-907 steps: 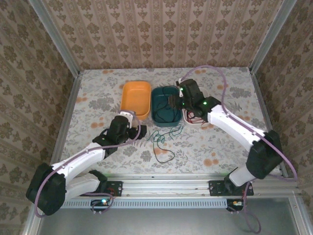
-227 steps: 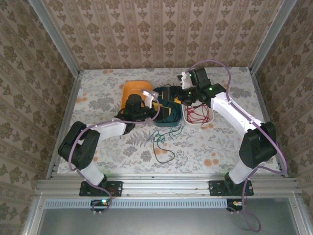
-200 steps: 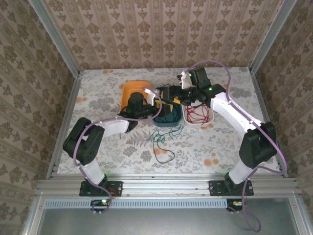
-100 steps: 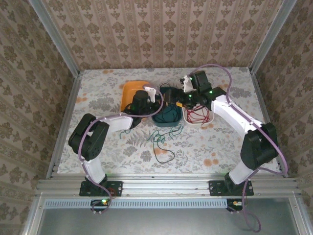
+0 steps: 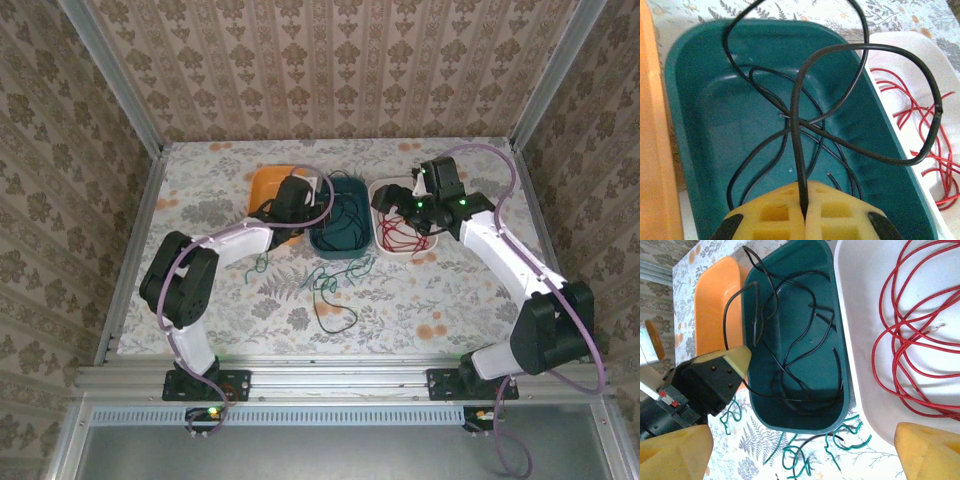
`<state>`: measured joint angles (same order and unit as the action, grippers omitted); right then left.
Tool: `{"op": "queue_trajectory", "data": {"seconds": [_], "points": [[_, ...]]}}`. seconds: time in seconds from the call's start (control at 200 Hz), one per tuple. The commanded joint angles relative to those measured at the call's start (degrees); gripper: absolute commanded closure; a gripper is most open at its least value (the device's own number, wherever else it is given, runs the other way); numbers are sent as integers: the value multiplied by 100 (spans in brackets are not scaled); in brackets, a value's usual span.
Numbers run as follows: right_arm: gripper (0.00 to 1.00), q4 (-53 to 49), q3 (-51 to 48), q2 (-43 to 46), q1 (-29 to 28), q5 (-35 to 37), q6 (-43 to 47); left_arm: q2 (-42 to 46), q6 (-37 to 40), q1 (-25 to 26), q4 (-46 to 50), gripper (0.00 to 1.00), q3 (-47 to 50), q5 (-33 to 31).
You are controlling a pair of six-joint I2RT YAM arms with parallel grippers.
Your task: Untangle the cables
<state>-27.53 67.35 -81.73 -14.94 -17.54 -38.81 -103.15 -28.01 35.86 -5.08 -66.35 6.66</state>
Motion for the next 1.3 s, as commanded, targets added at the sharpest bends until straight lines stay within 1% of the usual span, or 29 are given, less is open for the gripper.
{"op": "queue_trajectory", "data": {"seconds": [0.0, 0.07, 0.115, 0.165, 0.195, 0.215, 0.3, 0.335, 0.38, 0.485, 0.6, 0.745, 0.885, 0.94, 1.0, 1.08, 1.205, 1.295], "points": [[5, -243, -46, 168, -9, 216, 75, -188, 460, 151, 932, 92, -570, -411], [5, -244, -62, 170, -10, 216, 84, -314, 661, 262, 1325, 82, -868, -639], [5, -244, -69, 172, -15, 203, 88, -377, 778, 341, 1535, 73, -1023, -790], [5, -268, -73, 172, -9, 198, 100, -422, 885, 409, 1721, 65, -1153, -948], [5, -266, -81, 167, -9, 193, 106, -425, 923, 450, 1794, 59, -1202, -1052], [6, -270, -88, 343, -11, 198, 117, -418, 948, 470, 1831, 55, -1221, -1110], [6, -288, -107, 394, -15, 212, 149, -328, 1018, 535, 1895, 45, -1266, -1278], [6, -296, -122, 412, -14, 216, 167, -260, 1017, 551, 1900, 38, -1275, -1352], [6, -290, -158, 438, -9, 224, 195, -164, 1058, 566, 1882, 30, -1275, -1332], [6, -295, -301, 499, -10, 259, 242, 75, 1131, 616, 1884, 18, -1294, -1245], [6, -297, -541, 583, -27, 251, 246, 322, 1075, 600, 1951, 0, -1289, -1143], [7, -296, -906, 768, -107, 267, 329, 656, 907, 507, 1878, 0, -1158, -932], [9, -292, -1250, 956, -422, 308, 655, 1069, 620, 318, 1785, 0, -836, -1074], [11, -549, -1336, 951, -674, 287, 910, 1278, 608, 254, 1711, 0, -603, -1145], [14, -704, -1427, 913, -1039, 307, 1180, 1491, 762, 237, 1654, 0, -309, -1164], [16, -935, -1520, 724, -1544, 206, 1457, 1750, 1080, 259, 1658, 0, 131, -960], [17, -1137, -1709, 290, -2170, 0, 1657, 2050, 1351, 452, 1932, 0, 789, -907], [19, -1270, -1731, -86, -2471, 53, 1781, 2229, 1450, 709, 2178, 0, 1151, -1226]]}}
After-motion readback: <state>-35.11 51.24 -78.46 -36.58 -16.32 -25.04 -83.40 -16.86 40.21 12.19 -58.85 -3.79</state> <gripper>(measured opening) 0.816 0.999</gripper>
